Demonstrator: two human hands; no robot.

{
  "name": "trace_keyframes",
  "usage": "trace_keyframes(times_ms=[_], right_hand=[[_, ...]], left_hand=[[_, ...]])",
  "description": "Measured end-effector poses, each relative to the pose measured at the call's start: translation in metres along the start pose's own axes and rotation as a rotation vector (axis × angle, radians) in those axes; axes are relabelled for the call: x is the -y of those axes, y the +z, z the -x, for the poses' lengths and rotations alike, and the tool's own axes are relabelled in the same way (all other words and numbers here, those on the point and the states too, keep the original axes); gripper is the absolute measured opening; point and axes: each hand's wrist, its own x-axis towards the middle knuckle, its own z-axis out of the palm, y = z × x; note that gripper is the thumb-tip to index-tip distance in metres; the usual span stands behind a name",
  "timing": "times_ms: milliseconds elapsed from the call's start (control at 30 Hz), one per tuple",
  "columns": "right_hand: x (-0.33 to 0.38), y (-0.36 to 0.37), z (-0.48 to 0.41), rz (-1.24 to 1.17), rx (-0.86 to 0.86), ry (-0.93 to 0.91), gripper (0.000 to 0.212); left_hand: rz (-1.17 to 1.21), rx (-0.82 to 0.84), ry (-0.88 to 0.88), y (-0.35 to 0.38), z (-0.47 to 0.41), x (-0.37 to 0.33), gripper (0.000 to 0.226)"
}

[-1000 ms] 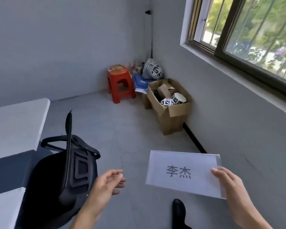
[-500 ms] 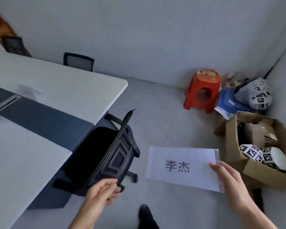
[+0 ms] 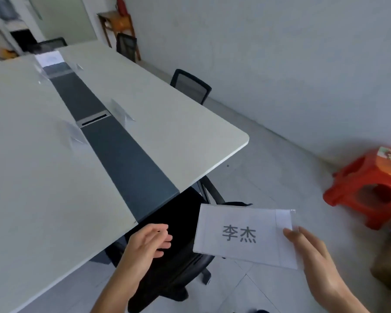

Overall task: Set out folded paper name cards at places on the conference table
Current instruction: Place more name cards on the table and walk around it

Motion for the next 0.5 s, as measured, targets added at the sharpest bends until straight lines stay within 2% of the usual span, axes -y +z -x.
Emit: trace_keyframes(times_ms=[167,300,400,500], right_hand=[[0.011,0.021,-0.093,0.076,0.158,0.025,0.019],[0.032,0.040,-0.177,0.114,0.320,-0.028,0.027],[0.047,0.056,-0.241,0.127,0.456,0.002,0.019],[0.058,0.080,-0.297,0.178,0.592,0.000,0.020]], left_hand=[[0.044,-0.202,-0.115,0.004,-0.033,0.002,0.015],[0.074,-0.339,-0.164,0.029,-0.069,-0.015,0.013],[0.066,-0.367,-0.162,0.053,-0.098,-0.047,0.013],[0.051,-0.389,-0.149,0.063,-0.119,-0.071,0.013]])
